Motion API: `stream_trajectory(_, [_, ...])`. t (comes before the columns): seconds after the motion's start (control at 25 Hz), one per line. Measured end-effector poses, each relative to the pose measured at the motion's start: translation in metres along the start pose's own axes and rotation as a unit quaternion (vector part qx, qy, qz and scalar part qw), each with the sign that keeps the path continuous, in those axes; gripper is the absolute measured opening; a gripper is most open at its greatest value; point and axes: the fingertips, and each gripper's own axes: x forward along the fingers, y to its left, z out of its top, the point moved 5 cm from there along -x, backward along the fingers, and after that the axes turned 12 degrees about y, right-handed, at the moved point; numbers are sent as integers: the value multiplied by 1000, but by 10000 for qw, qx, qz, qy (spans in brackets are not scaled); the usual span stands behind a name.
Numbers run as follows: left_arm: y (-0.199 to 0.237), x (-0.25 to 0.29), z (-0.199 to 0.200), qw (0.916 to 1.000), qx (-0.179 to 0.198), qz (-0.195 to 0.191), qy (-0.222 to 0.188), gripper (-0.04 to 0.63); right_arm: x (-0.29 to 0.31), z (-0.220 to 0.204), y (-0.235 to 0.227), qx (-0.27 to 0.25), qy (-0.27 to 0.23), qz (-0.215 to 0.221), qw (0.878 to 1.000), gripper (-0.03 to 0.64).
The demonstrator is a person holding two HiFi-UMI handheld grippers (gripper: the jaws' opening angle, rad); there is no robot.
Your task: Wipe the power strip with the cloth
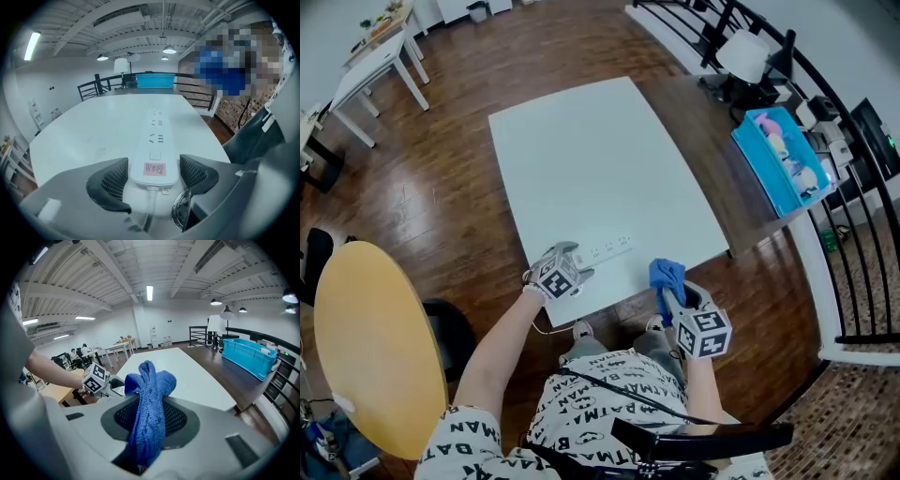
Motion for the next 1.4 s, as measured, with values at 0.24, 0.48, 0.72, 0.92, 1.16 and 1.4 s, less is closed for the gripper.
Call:
stream_trajectory(0.24, [-1,1,0,9999,32,-123,3,336,0,0,-3,36,-8,-25,10000,120])
stream_trajectory(0.48, [-3,-2,-1,9999,32,-116,-35,282,5,5,-2,-45,21,37,10000,120])
stream_trajectory(0.72, [-1,-21,11,9994,-135,34,-321,284,11,20,-1,-348,75,216,9991,120])
stream_trajectory(0.92, [-2,-60,23,9957,-333,440,-742,282,21,47,9,-910,-25,592,9941,120])
stream_trajectory(1.16, [-25,-100,47,9923,-90,980,-751,282,26,85,48,-2065,19,1479,9672,120])
stream_trajectory(1.4, [-54,-119,71,9901,48,1214,-707,282,25,99,83,-3439,428,1855,9195,120])
